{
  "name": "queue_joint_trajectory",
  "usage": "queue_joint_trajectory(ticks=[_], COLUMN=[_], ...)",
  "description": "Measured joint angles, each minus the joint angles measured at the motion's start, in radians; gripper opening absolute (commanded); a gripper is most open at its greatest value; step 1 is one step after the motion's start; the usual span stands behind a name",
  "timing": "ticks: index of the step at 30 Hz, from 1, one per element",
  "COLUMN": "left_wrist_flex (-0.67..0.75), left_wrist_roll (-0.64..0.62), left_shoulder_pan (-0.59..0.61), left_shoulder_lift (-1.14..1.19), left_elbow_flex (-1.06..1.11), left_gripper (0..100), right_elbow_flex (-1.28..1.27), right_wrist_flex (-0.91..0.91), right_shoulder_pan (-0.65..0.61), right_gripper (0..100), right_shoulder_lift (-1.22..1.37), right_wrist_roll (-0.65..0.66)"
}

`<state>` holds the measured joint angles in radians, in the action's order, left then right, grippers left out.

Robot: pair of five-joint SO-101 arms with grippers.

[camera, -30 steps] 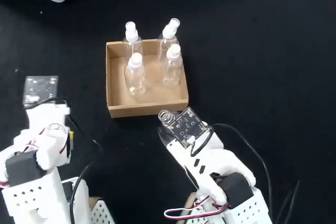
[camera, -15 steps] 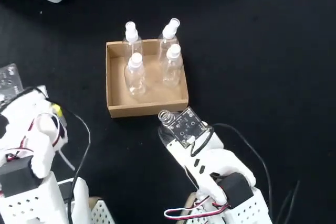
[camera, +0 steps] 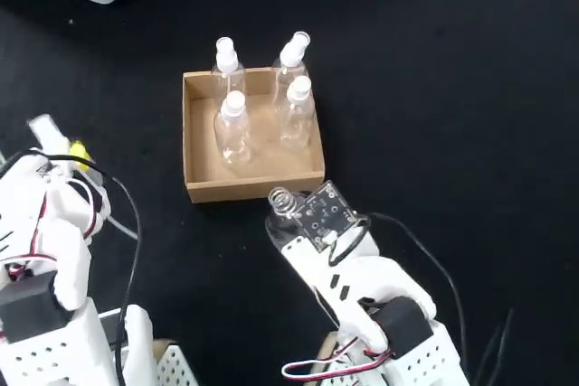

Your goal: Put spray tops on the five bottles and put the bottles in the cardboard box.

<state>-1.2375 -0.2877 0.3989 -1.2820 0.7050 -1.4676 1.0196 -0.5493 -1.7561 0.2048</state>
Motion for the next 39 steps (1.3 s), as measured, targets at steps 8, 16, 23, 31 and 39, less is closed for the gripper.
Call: queue_joint_trajectory(ticks=[8,16,23,31,39], left_wrist_flex=[0.101,0.11,0.117,0.117,0.117], left_wrist_roll=[-0.124,-0.178,-0.256,-0.308,-0.319], left_shoulder_pan=[0.0,-0.08,-0.173,-0.186,-0.186], left_shoulder_lift=[-0.172,-0.224,-0.23,-0.23,-0.23], left_elbow_flex=[0.0,0.0,0.008,0.008,0.009], left_gripper=[3,3,3,3,3], right_elbow_flex=[-0.009,-0.041,-0.107,-0.11,-0.163], right_wrist_flex=[-0.029,-0.084,-0.164,-0.173,-0.258], right_shoulder_pan=[-0.052,-0.074,-0.152,-0.163,-0.198], right_gripper=[1.2,1.2,1.2,1.2,1.1], right_shoulder_lift=[0.0,0.0,0.0,0.0,0.002], right_wrist_roll=[-0.006,-0.008,-0.006,-0.008,-0.008])
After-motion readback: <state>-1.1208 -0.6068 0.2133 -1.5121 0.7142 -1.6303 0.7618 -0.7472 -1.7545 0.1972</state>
